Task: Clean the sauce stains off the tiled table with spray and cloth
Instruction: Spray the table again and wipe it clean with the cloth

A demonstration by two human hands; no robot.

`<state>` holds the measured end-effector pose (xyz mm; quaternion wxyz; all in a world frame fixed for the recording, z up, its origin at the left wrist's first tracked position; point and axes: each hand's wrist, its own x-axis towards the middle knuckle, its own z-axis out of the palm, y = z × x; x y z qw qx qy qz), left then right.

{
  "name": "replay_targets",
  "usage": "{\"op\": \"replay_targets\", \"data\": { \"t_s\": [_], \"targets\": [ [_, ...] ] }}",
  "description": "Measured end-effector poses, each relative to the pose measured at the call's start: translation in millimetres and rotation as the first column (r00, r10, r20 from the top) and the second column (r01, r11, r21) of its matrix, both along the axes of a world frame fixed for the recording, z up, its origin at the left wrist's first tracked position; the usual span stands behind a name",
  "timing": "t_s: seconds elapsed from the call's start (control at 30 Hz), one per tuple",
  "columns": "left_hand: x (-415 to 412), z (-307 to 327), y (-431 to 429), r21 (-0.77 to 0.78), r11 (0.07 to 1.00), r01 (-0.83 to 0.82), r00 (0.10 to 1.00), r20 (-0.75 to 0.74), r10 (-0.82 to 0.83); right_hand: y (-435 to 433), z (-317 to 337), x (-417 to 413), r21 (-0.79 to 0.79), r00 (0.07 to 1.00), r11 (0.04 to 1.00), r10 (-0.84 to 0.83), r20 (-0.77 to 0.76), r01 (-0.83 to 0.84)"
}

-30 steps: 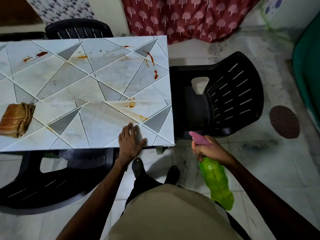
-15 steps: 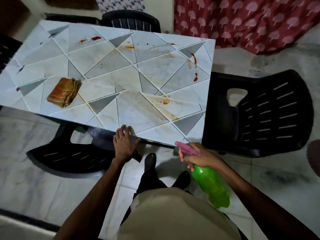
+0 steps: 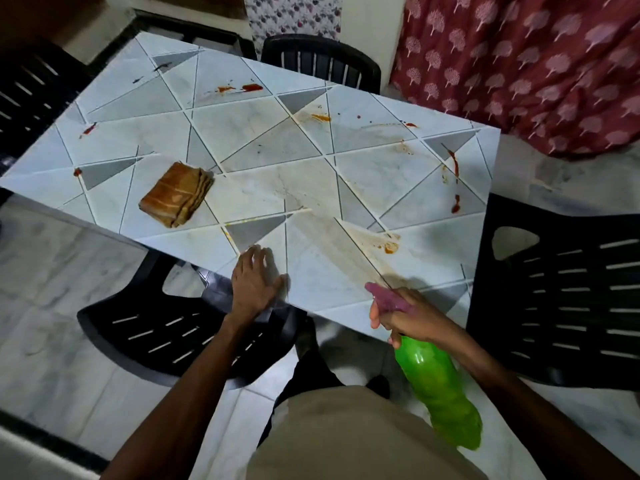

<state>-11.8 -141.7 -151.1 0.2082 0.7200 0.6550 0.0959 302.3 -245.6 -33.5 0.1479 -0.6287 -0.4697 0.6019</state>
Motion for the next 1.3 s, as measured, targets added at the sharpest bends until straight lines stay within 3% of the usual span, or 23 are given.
{"op": "replay_targets", "data": {
  "t_s": [0.13, 0.23, 0.47, 0.63, 0.77, 0.83, 0.93, 1.3],
  "targets": [
    [-14, 8, 55, 0.011, 1.0, -0.02, 0.998, 0.064, 0.019, 62, 25, -37, 0.037, 0.995, 0.997, -0.069, -0.065, 0.072],
    [-27, 23, 97, -0.007, 0.999, -0.054, 0.992, 0.118, 0.054, 113, 48, -68, 0.188, 0.988, 0.976, -0.084, -0.127, 0.107],
    [-86, 49, 198, 0.063, 0.983, -0.173, 0.964, 0.217, 0.155, 258, 88, -153, 0.639, 0.976, 0.767, 0.089, -0.196, 0.058],
    [-142, 51, 244, 0.098, 0.958, -0.27, 0.95, 0.191, 0.248, 359, 80, -236, 0.731, 0.981, 0.671, 0.027, -0.194, 0.127],
    [-178, 33, 261, -0.063, 0.955, -0.289, 0.957, 0.018, 0.29, 431, 78, -292, 0.782, 0.973, 0.601, 0.03, -0.229, 0.166],
    [-186, 20, 263, -0.126, 0.96, -0.248, 0.969, -0.014, 0.248, 460, 77, -316, 0.813, 0.975, 0.558, 0.033, -0.22, 0.164],
    [-191, 3, 263, -0.188, 0.955, -0.231, 0.973, -0.02, 0.232, 502, 67, -351, 0.8, 0.968, 0.567, 0.017, -0.252, 0.198],
    [-188, -28, 254, -0.035, 0.969, -0.244, 0.968, 0.056, 0.246, 585, 51, -442, 0.794, 0.951, 0.555, 0.015, -0.309, 0.249]
  ]
}}
